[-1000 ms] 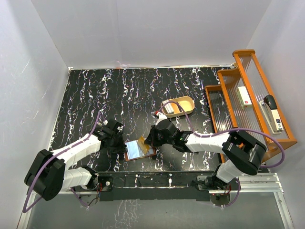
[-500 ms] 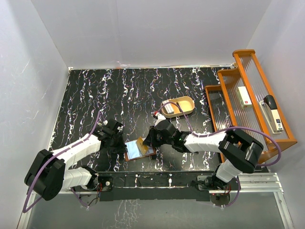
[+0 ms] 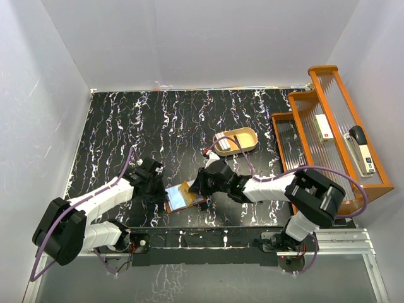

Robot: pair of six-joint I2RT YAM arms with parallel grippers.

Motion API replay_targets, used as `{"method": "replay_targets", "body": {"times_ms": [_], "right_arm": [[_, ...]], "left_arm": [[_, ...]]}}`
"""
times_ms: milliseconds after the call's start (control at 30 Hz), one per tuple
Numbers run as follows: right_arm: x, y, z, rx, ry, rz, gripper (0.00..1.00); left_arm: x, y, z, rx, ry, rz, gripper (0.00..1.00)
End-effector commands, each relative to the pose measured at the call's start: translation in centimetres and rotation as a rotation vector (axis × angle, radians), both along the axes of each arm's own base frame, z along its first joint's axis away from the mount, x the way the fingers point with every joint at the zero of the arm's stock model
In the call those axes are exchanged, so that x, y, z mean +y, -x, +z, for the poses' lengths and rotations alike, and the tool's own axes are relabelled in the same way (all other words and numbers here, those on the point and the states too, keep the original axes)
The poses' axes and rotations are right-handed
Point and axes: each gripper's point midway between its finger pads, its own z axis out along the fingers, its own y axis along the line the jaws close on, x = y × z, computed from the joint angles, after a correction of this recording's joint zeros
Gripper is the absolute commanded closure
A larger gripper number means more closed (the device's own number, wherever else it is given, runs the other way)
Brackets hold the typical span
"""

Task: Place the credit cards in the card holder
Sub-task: Insert the credit card into the card holder.

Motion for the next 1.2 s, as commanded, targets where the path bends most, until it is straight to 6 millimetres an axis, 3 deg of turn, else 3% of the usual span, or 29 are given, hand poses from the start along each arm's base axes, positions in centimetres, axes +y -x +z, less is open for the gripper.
{"method": "replay_targets", "body": {"times_ms": [0,500,1167], "right_arm": [[0.6,-0.6,0.2,-0.03,-0.031,-0.014,1.0],[0.4,-0.9,-1.1,0.01,-0.054,-0.05,1.0],[0.2,-1.9,-1.1,0.005,-0.062,-0.079,1.0]], "left_arm": [[0.2,0.9,-0.7,0.032,0.006,0.007,0.88],[0.5,1.3,-1.5,0.045,-0.005,0.003,0.88],[0.4,1.4,-1.8,0.05,0.007,0.003,0.88]]}}
